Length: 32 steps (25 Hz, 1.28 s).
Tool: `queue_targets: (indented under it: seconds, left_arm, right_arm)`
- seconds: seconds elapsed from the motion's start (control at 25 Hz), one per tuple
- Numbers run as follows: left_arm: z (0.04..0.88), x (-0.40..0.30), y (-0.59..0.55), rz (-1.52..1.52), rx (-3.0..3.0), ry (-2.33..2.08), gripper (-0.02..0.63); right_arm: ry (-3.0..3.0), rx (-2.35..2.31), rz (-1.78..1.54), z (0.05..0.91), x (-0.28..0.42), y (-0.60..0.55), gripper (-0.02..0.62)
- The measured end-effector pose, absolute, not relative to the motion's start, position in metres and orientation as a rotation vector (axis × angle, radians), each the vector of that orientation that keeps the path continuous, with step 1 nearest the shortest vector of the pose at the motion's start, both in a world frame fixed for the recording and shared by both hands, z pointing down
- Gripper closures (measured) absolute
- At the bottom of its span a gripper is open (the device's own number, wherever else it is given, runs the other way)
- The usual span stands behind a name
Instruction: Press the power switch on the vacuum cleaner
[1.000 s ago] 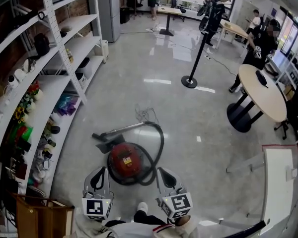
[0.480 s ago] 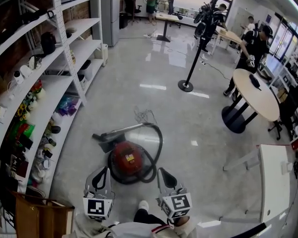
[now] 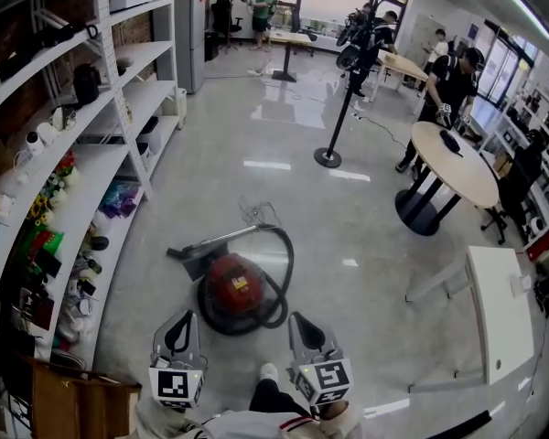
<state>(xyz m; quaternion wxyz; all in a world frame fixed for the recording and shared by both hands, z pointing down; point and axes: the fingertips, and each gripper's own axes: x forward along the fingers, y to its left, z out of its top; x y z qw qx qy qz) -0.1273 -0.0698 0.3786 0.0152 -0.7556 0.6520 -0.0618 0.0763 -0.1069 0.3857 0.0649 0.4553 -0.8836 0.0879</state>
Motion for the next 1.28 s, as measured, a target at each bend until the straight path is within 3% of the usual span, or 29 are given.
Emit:
queue_targets:
  seconds: [1.28]
  left_arm:
    - [0.39, -0.153, 0.075, -0.163, -2.444, 1.974, 0.606]
  right_arm:
    - [-2.58, 1.524, 0.22, 0.371, 0.07, 0.053, 0.595]
